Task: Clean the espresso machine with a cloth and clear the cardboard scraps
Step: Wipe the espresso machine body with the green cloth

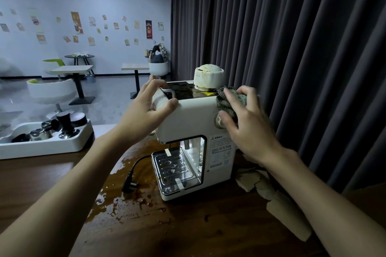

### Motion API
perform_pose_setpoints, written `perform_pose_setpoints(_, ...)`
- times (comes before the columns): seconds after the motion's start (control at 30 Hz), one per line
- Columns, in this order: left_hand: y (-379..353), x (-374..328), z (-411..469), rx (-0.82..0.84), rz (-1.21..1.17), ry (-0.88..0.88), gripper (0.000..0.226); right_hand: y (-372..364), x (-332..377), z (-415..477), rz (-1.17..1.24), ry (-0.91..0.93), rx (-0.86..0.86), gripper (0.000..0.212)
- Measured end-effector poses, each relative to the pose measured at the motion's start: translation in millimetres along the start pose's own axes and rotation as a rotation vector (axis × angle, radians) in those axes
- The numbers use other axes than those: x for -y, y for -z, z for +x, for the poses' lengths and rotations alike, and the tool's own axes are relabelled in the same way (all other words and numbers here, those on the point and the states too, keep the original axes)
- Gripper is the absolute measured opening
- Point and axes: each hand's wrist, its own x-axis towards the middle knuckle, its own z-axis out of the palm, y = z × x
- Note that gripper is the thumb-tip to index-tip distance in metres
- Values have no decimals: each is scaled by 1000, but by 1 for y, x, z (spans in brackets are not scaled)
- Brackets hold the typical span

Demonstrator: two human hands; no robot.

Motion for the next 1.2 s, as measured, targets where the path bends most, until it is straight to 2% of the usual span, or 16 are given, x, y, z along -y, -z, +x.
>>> perform_pose_setpoints(0.1, 0, 1, -1, 1, 14, 3, 53, 0, -7, -3, -85, 30, -54, 53)
perform_pose_setpoints(0.23, -1, 2, 0, 10, 4, 1, 55, -5, -15, -1, 128, 6, -129, 46)
perform_pose_setpoints(0.43, -1, 3, 0, 17, 9, 10, 53, -19, -21, -16, 231, -50, -240, 46)
perform_pose_setpoints(0.53, -2, 4, 2, 17, 2, 12, 58, -21, -21, -20, 213, -21, -227, 46)
perform_pose_setpoints(0.63, -2, 3, 0, 5, 19, 9, 53, -29, -18, -36, 213, -70, -206, 45)
perform_pose_setpoints(0.77, -1, 4, 1, 24, 8, 16, 48, -45, -7, -66, 219, -151, -216, 26)
perform_pose_setpoints(0.93, -1, 8, 2, 16, 46, 21, 73, -51, 13, -77, 231, -115, -161, 33)
perform_pose_setpoints(1.03, 0, 8, 2, 17, 61, 20, 84, -52, 25, -72, 262, -111, -250, 36)
perform_pose_setpoints(1.2, 1, 8, 1, 6, 85, 12, 74, -60, 33, -76, 318, -224, -403, 33)
